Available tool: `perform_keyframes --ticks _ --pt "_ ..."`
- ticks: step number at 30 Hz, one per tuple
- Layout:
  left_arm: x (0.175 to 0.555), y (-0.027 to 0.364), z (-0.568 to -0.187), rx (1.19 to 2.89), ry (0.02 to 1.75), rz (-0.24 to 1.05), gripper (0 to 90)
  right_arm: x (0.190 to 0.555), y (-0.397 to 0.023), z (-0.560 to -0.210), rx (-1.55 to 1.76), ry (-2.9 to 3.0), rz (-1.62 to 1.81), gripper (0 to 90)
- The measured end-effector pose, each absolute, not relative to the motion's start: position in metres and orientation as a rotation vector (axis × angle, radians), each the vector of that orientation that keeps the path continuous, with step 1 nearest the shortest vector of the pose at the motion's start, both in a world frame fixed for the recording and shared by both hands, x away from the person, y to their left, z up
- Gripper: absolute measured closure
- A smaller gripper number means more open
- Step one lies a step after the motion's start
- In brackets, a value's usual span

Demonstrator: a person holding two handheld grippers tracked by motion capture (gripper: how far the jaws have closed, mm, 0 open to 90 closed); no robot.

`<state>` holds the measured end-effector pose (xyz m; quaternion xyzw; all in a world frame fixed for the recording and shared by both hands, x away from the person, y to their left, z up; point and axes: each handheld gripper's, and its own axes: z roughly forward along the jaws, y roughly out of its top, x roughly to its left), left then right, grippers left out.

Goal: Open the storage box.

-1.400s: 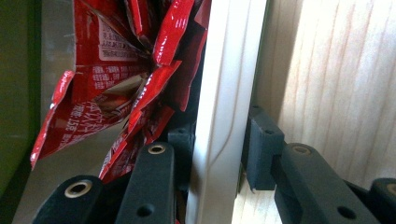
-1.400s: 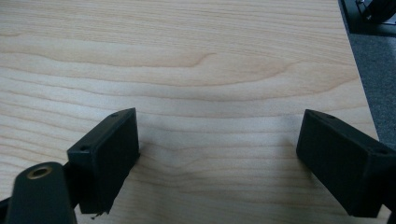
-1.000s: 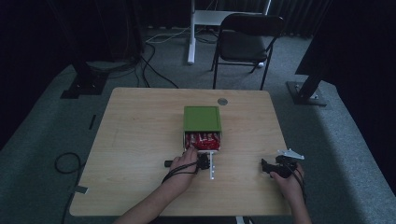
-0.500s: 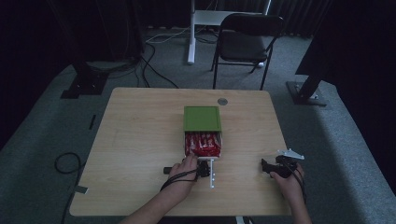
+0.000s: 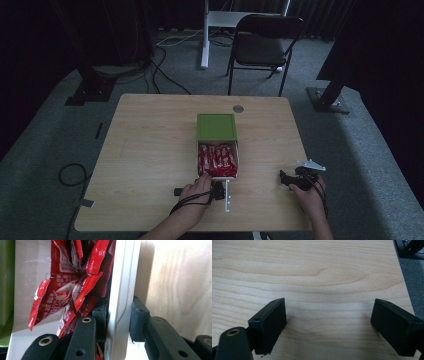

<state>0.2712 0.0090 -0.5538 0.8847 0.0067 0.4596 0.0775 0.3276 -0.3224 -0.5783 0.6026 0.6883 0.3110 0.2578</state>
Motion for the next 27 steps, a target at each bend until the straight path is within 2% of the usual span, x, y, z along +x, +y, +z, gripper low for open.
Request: perform_keyframes --ticks 27 --pt "0.247 0.011 -0.552 2.657 0.037 1.26 70.6 0.328 -0.322 -0.578 1.634 1.866 0.844 12.6"
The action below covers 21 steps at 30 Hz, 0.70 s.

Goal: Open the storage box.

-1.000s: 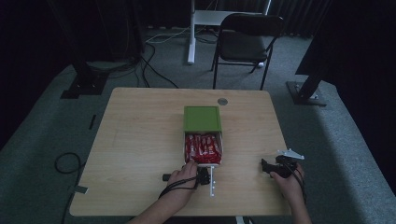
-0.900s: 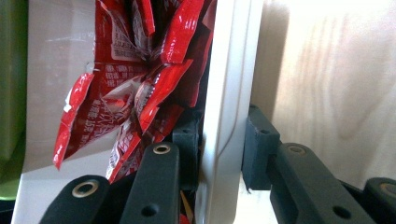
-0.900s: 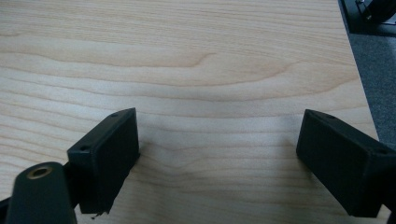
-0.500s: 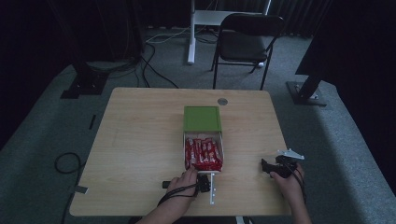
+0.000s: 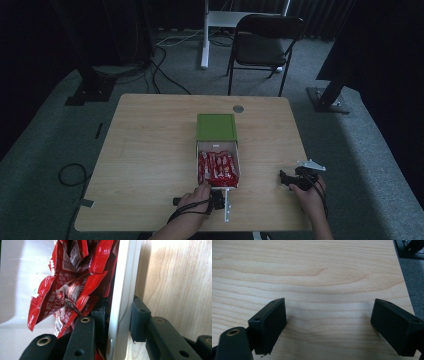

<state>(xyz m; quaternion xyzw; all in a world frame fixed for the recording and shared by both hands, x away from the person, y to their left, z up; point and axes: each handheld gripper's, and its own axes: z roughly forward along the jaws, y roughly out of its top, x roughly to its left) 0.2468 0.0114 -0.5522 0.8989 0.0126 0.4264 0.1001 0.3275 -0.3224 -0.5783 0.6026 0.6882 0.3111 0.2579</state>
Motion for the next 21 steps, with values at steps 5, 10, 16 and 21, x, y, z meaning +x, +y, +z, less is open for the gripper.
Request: perform_keyframes --ticks 5,10,16,21 --pt "0.245 0.012 -0.551 2.665 0.036 1.253 70.6 0.328 -0.322 -0.578 1.634 1.866 0.843 12.6" --pt "0.246 0.014 -0.547 2.642 0.084 1.168 66.0 0.328 -0.322 -0.578 1.634 1.866 0.843 12.6" --pt "0.242 0.02 -0.541 2.62 0.095 1.108 64.2 0.328 -0.322 -0.578 1.634 1.866 0.844 12.6" --pt "0.236 0.025 -0.53 2.593 0.121 1.005 64.2 0.328 -0.322 -0.578 1.634 1.866 0.843 12.6"
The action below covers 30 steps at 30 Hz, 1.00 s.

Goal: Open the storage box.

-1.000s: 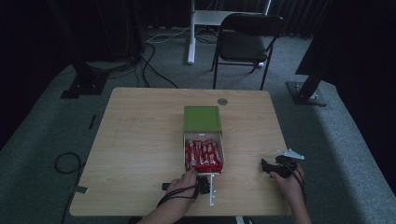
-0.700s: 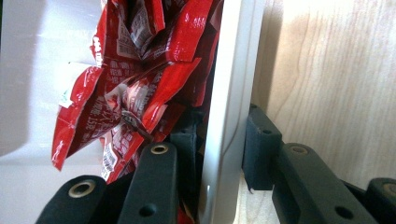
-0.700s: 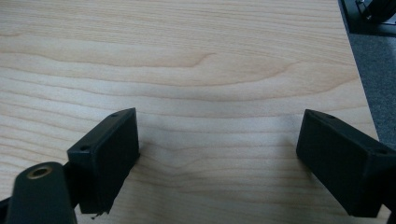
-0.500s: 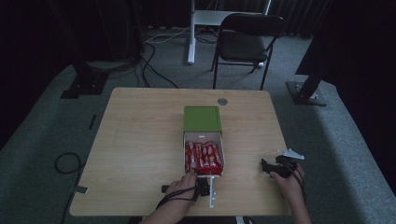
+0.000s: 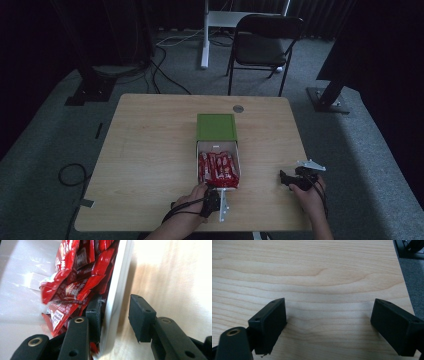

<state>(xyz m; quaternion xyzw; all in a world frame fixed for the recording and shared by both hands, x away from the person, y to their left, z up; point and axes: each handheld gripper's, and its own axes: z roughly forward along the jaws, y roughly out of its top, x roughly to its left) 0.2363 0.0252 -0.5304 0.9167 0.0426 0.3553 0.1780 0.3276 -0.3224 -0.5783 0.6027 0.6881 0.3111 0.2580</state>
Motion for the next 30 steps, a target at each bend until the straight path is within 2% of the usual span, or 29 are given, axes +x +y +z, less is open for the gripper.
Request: perform_keyframes --ticks 3,12,17,30 --pt "0.233 0.031 -0.521 2.546 0.165 0.913 64.2 0.328 -0.322 -0.578 1.634 1.866 0.844 12.6" --pt "0.23 0.044 -0.479 2.289 0.229 0.83 64.1 0.328 -0.322 -0.578 1.634 1.866 0.844 12.6" --pt "0.239 0.055 -0.465 2.197 0.284 0.805 62.5 0.328 -0.322 -0.578 1.635 1.864 0.844 13.0" --pt "0.266 0.086 -0.454 2.094 0.45 0.806 60.4 0.327 -0.322 -0.578 1.635 1.863 0.844 13.0"
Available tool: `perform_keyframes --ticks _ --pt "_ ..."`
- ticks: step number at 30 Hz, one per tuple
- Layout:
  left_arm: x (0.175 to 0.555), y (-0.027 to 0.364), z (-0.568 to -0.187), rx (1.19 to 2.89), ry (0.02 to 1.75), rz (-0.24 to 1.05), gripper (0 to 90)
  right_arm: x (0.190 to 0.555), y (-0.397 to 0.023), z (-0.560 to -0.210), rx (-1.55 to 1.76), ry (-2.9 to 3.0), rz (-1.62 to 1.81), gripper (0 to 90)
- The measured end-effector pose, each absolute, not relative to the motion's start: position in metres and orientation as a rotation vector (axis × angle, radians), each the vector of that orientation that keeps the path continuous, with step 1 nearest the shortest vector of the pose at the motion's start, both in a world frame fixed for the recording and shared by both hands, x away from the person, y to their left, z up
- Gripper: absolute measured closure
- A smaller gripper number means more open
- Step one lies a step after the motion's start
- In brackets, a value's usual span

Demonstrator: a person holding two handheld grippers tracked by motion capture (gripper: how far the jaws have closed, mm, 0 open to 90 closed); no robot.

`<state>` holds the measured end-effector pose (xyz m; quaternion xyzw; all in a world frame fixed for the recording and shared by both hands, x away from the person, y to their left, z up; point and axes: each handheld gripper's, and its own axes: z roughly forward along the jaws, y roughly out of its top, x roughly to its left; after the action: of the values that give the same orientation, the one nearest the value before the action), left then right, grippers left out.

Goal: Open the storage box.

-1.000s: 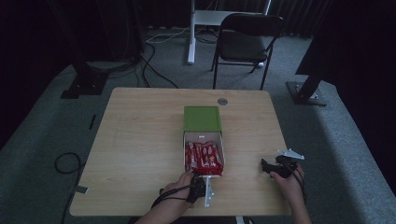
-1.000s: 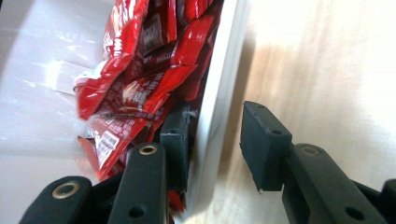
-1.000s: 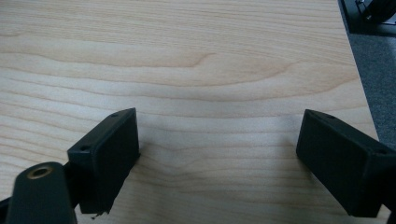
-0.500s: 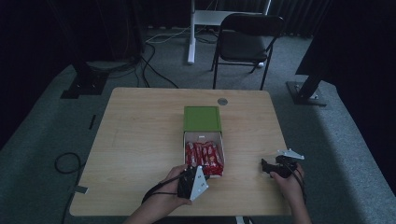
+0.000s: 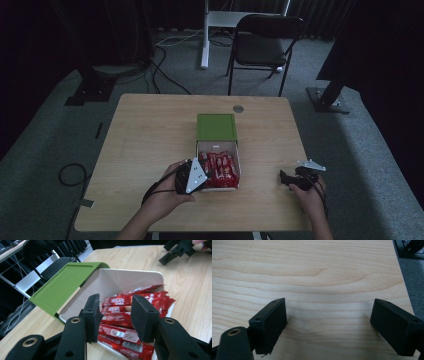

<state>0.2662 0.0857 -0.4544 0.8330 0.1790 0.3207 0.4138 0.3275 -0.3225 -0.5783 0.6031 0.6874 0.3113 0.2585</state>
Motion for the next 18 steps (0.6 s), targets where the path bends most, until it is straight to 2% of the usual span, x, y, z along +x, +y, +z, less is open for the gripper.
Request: perform_keyframes --ticks 6,18 --pt "0.277 0.104 -0.452 2.045 0.535 0.847 57.1 0.327 -0.323 -0.578 1.634 1.864 0.844 13.0" --pt "0.292 0.149 -0.462 1.955 0.716 0.83 52.1 0.327 -0.323 -0.578 1.635 1.864 0.844 13.0"
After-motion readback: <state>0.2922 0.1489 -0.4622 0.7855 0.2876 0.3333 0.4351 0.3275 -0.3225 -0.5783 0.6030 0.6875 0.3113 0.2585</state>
